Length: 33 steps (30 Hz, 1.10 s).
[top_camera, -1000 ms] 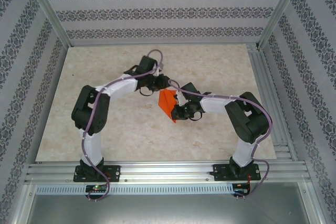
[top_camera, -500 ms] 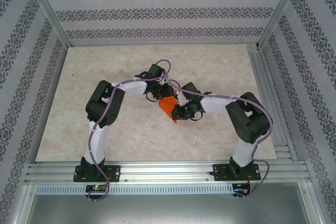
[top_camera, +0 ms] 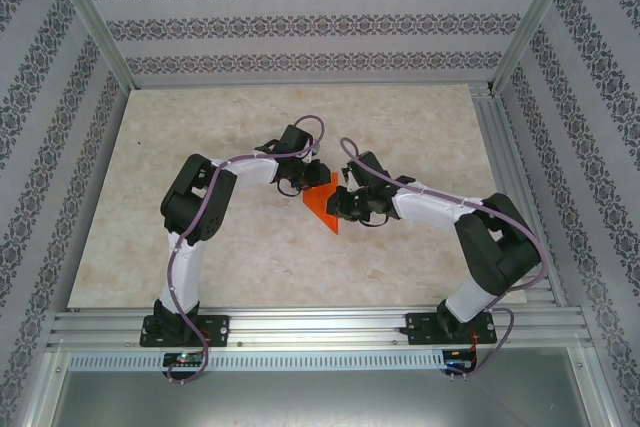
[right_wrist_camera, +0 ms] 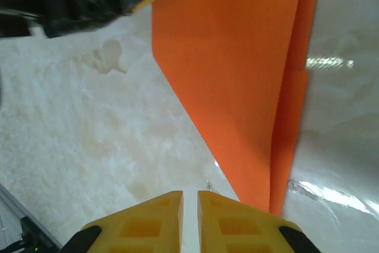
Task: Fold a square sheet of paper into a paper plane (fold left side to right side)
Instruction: Fourth fold the wing at the center of the table.
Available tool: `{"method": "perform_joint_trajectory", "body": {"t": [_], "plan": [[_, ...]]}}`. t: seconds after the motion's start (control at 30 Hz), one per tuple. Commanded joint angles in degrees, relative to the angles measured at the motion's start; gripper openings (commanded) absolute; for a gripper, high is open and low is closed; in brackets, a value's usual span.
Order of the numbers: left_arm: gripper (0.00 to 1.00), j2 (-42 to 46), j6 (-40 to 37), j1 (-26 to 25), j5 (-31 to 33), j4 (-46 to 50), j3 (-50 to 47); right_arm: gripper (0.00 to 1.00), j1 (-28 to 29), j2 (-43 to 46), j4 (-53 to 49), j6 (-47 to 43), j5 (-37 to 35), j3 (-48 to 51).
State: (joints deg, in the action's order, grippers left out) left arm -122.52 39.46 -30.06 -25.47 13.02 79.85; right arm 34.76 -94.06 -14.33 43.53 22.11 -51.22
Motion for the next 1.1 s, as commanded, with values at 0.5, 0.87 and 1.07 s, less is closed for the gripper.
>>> {"method": "perform_joint_trajectory", "body": {"t": [0.5, 0.87, 1.07], "plan": [[0.26, -2.15, 0.31, 0.27, 3.84, 2.51, -2.07, 0.14, 1.33, -11.55, 7.0, 9.94, -7.29, -4.24], [0.26, -2.74, -0.37, 0.27, 5.87, 4.02, -1.54, 0.12, 1.44, -4.26, 3.98, 10.79, -8.85, 5.76], [0.26, -3.06, -0.65, 0.32, 6.56, 4.56, -1.28, 0.12, 1.41, -0.23, 1.41, 10.01, -8.28, 9.1]]}}
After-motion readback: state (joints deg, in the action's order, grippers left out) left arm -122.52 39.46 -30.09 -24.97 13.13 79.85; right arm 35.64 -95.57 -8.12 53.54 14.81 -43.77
